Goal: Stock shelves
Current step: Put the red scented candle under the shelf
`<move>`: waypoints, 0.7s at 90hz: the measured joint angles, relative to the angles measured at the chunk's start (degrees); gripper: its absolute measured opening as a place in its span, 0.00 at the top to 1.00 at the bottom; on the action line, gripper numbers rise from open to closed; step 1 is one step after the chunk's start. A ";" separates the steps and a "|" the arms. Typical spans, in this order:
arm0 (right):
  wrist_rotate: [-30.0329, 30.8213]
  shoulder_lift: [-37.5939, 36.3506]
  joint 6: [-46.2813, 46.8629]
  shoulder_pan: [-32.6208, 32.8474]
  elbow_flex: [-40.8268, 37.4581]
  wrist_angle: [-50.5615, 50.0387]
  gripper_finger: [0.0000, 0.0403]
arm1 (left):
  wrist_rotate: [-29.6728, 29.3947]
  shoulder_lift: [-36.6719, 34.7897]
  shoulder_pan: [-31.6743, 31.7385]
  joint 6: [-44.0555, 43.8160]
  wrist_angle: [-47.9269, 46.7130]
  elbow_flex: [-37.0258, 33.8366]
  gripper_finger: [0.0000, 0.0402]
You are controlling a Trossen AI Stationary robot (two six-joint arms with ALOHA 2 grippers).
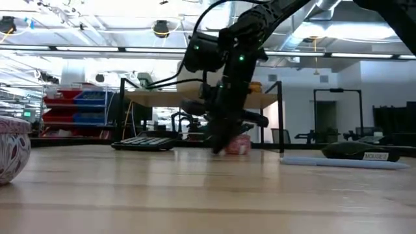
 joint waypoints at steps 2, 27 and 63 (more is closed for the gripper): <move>0.12 -0.02 -0.98 0.00 0.00 -0.47 1.00 | 0.02 -0.01 0.00 -0.02 0.02 0.00 0.41; 3.50 -0.07 -7.02 -0.10 0.04 -7.09 1.00 | 0.02 0.01 0.00 -0.02 -0.02 0.00 0.41; 8.41 0.04 -9.51 -1.94 -0.13 -16.08 1.00 | 0.04 -0.01 0.00 -0.26 -0.02 0.00 0.41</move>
